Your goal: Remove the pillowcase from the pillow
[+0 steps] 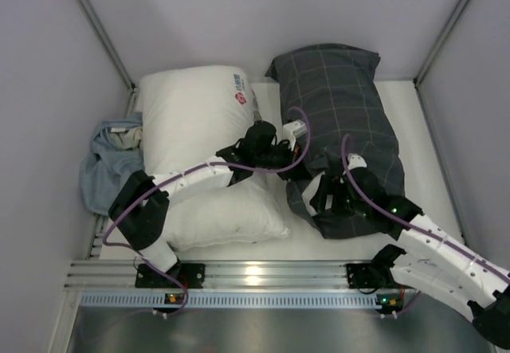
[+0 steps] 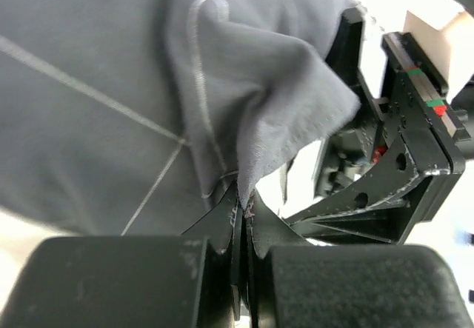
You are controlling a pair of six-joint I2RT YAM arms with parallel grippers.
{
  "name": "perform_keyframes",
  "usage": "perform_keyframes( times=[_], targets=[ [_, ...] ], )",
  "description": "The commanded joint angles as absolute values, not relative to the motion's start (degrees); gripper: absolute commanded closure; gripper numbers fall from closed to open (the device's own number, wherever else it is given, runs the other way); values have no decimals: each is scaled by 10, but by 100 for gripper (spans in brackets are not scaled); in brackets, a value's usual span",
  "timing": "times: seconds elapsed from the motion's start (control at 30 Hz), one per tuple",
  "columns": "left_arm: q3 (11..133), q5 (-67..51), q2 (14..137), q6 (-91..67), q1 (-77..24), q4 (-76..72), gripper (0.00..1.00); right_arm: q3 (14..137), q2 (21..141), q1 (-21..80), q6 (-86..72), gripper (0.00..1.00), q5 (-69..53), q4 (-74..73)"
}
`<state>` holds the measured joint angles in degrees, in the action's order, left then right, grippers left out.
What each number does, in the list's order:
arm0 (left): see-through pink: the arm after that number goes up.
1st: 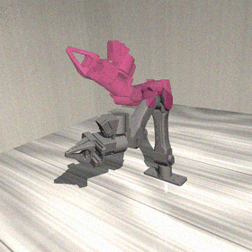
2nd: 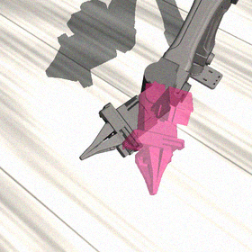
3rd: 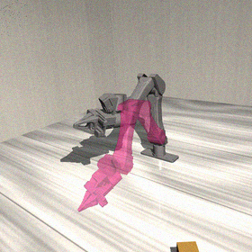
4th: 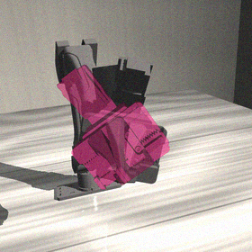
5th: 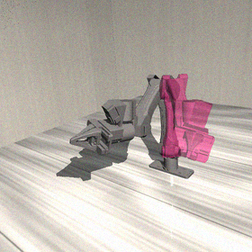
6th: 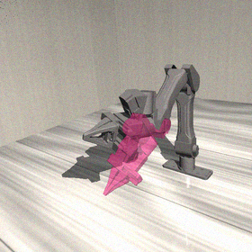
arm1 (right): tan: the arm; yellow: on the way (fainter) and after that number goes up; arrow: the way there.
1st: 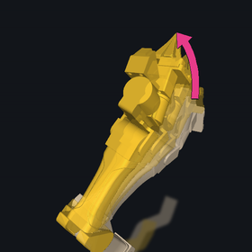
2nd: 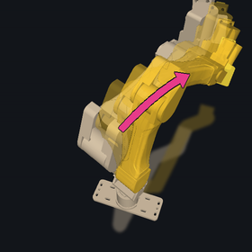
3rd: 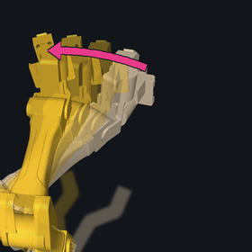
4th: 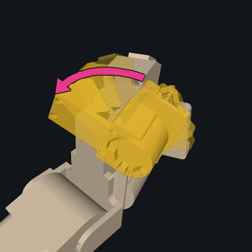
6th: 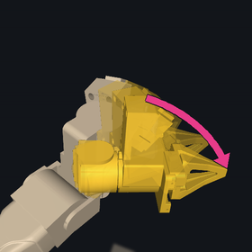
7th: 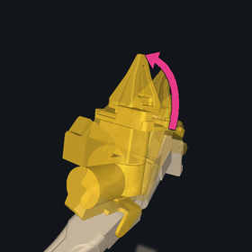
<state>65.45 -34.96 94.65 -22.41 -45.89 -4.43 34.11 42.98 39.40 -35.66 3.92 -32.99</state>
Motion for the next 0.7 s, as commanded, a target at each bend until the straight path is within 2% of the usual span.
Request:
perform_keyframes(
  times=[0.0, 0.13, 0.23, 0.27, 0.4, 0.43, 0.47, 0.5, 0.67],
  targets=[
    [638, -271, 905, -221, -455, -18, 100, 332, 467, 414, -412, 15, 116, -251],
    [601, -234, 892, -228, -454, -6, 100, 327, 522, 429, -453, 18, 198, -193],
    [585, -248, 891, -239, -454, -20, 100, 311, 556, 435, -477, 32, 248, -144],
    [574, -250, 890, -244, -454, -30, 100, 307, 561, 437, -484, 44, 259, -136],
    [559, -257, 884, -244, -454, -38, 100, 301, 581, 443, -488, 74, 293, -105],
    [557, -256, 881, -243, -454, -37, 100, 301, 581, 446, -487, 89, 296, -104],
    [556, -252, 878, -239, -454, -35, 100, 302, 580, 446, -483, 97, 298, -105],
    [556, -247, 876, -236, -454, -30, 100, 303, 573, 447, -473, 100, 301, -108],
    [571, -181, 864, -217, -454, 15, 100, 316, 501, 449, -432, 100, 293, -153]
  ],
)
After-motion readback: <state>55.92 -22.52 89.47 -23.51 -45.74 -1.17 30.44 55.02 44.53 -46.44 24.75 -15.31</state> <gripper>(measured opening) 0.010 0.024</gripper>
